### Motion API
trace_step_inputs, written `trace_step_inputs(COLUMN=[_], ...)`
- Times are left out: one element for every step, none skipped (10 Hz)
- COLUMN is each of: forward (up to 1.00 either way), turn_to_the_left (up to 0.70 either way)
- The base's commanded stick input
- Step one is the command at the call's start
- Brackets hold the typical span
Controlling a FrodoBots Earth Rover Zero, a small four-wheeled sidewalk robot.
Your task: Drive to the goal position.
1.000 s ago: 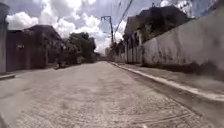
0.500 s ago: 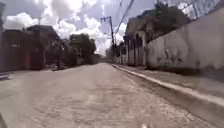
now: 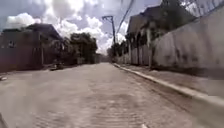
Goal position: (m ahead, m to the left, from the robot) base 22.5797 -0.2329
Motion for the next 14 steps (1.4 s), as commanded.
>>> trace_step_inputs(forward=[1.0, 1.0, 1.0, 1.0, 1.0, 1.0, 1.0, 1.0, 1.0, 1.0, 1.0, 1.0, 1.0, 1.0], turn_to_the_left=[0.0, 0.0, 0.0, 0.0, 0.0, 0.0, 0.0, 0.0, 0.0, 0.0, 0.0, 0.0, 0.0, 0.0])
